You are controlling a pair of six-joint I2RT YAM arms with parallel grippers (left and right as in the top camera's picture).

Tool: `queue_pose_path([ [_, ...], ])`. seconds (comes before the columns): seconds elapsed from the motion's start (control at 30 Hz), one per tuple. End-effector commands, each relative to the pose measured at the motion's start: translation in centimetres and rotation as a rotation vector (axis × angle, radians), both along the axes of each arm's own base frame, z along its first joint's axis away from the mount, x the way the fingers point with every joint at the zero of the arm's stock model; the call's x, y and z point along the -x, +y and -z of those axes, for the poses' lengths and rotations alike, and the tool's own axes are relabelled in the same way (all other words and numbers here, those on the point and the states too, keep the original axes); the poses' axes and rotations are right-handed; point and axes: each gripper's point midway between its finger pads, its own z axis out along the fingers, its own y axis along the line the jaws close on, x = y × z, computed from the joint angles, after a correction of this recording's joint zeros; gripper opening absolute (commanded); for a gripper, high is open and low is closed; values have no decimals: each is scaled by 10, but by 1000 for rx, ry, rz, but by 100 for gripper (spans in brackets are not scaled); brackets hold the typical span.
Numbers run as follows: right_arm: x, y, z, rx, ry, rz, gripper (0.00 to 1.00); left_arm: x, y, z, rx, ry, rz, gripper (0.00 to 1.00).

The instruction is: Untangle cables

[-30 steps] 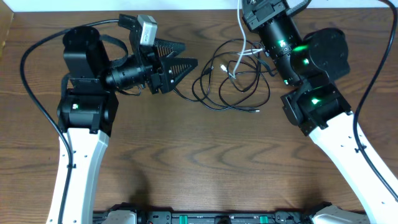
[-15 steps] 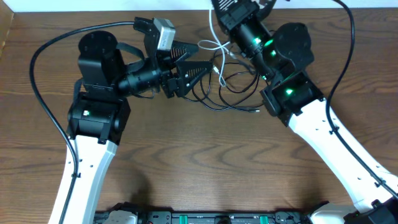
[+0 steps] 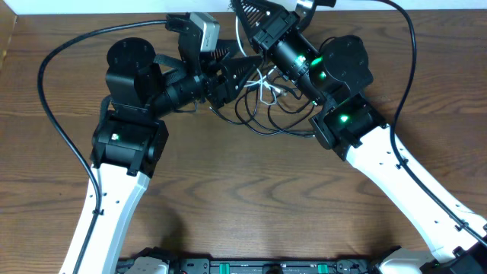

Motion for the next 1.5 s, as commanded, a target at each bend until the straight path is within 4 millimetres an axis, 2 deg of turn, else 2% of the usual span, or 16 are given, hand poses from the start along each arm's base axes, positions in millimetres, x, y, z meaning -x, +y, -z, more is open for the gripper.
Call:
queue_pose_path([
  [0.0,12,5,-9,-14,-13,-45,1,-3,0,-3,2,-15,-9,45],
  [0.2,16,8,-9,-6,-17,-74,1,-3,0,-6,4,-26,-10,25],
  [0.3,16,8,-8,-6,-17,-74,1,-3,0,-5,4,-26,-10,8],
  [0.4,11,5,-4,5,-1,-60,1,-3,0,-5,4,-25,-11,8],
  [0.5,-3,-7,7,55,14,1,1,-8,3,-4,20,6,-48,8],
  [0.67,-35,-42,39,203,57,125,2,-11,9,-7,52,50,-99,7],
  [0.8,-53,-70,64,277,130,173,8,-14,19,-17,67,31,-176,8],
  [0.93,-65,-95,79,345,154,218,8,-7,27,-46,91,-33,-212,8],
  [0.97,-68,-102,83,359,167,231,1,-4,27,-55,98,-52,-211,8],
  [1.1,-73,-119,95,377,217,239,2,6,31,-93,127,-133,-214,7],
  [1.17,-74,-125,102,387,243,240,16,11,32,-108,140,-168,-214,7],
  [1.2,-74,-131,112,404,285,246,32,14,35,-123,155,-205,-223,7],
  [1.23,-74,-135,119,424,303,249,37,16,38,-132,166,-225,-238,7],
  [1.3,-73,-140,130,477,321,252,44,18,44,-150,200,-257,-274,7],
  [1.47,-68,-145,149,582,339,240,54,30,60,-197,260,-366,-343,8],
])
